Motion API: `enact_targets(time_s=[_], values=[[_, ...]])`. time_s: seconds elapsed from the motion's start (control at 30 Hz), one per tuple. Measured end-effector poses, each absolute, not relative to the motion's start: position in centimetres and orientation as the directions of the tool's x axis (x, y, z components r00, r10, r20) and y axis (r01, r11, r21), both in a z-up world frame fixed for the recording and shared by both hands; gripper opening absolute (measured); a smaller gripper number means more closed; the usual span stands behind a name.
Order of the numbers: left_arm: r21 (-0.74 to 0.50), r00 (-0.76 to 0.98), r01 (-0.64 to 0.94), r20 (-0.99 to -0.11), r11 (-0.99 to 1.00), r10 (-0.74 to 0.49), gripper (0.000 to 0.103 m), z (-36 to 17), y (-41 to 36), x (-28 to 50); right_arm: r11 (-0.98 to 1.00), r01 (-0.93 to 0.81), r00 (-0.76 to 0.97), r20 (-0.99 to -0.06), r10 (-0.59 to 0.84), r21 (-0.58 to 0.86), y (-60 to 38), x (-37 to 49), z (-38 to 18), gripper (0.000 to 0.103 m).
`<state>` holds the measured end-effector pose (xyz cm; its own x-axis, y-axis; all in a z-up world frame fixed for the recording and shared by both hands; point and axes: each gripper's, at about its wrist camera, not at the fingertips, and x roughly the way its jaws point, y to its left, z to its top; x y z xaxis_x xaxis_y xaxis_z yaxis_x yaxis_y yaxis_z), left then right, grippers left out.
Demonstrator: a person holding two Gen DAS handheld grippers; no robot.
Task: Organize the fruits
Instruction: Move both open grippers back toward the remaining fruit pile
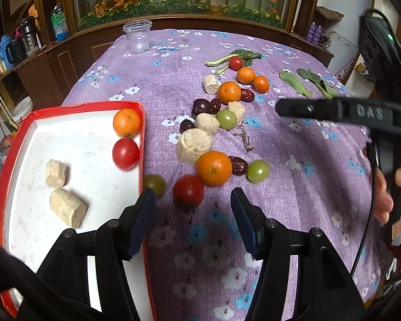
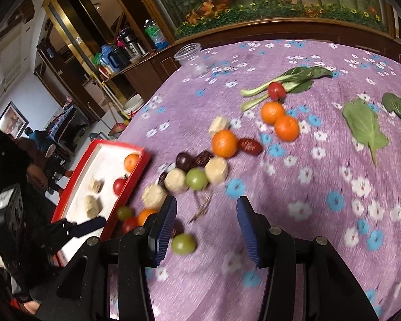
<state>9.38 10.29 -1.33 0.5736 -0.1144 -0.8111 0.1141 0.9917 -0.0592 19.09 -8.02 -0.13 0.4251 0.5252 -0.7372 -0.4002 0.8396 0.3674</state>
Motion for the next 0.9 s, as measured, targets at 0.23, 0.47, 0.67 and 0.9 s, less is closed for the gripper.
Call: enact_targets(time_s=[0.23,0.47,0.67,0.9], values=[[-0.047,0.564,0.145,-0.817,0.988,-0.122,0.058,-2.0,9.5,10.2,0.843,-0.406,0.41,-0.754,0.514,0.353,-6.3,22.7,-0.5,0.046],[-0.047,0.559,0.148,-0.82,0.988,-0.123,0.058,-2.4,9.8,10.8,0.839,-0.385,0.389,-0.756,0.526,0.385,-4.9,24.9,-1.9,0.045],[-0.047,0.562,0.16,-0.817,0.986,-0.13,0.047,-2.4,9.8,11.0,0.828,-0.348,0.363,-0.752,0.551,0.439,-4.7,26.2,-3.1,0.043],[-0.049,0.56,0.179,-0.816,0.983,-0.142,0.04,-2.5,9.8,10.8,0.843,-0.325,0.381,-0.757,0.531,0.428,-4.3,27.4,-3.5,0.042]])
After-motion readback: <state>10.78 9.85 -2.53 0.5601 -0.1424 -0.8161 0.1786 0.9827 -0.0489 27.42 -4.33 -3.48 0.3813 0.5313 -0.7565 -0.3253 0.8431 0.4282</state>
